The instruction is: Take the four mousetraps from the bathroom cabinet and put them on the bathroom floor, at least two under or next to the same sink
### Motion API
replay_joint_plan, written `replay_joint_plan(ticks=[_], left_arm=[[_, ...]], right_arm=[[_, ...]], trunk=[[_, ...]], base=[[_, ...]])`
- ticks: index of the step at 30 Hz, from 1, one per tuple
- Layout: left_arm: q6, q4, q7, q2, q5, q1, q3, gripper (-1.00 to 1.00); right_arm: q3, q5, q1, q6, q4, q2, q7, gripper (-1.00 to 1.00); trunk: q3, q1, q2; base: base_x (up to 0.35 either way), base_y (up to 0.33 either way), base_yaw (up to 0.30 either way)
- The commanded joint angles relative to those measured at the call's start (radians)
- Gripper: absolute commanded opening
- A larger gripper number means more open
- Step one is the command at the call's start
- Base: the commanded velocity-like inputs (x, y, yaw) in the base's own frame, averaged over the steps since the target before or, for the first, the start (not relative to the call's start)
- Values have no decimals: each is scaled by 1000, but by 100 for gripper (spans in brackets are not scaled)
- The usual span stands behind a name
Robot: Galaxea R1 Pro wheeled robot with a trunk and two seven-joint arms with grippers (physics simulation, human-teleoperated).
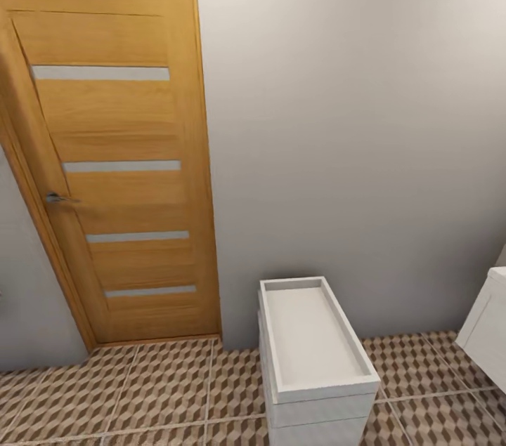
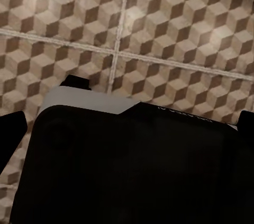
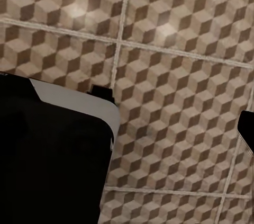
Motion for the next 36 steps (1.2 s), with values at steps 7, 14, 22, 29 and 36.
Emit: replay_joint_plan(ticks=[7, 14, 22, 29, 36], left_arm=[[-2, 0, 4, 0, 6, -1, -8, 100], [-2, 0, 4, 0, 6, -1, -8, 100], [-2, 0, 4, 0, 6, -1, -8, 100], [-2, 0, 4, 0, 6, -1, -8, 100], [-2, 0, 4, 0, 6, -1, -8, 100]], right_arm=[[2, 11, -1, -6, 3, 0, -6, 100], [2, 11, -1, -8, 3, 0, -7, 100], [2, 9, -1, -8, 3, 0, -12, 100], [2, 5, -1, -9, 3, 1, -16, 100], [1, 4, -1, -10, 3, 0, -17, 100]], trunk=[[-1, 0, -1], [-1, 0, -1], [-1, 0, -1], [-1, 0, -1], [-1, 0, -1]], base=[[0, 0, 300], [0, 0, 300], [0, 0, 300], [0, 0, 300], [0, 0, 300]])
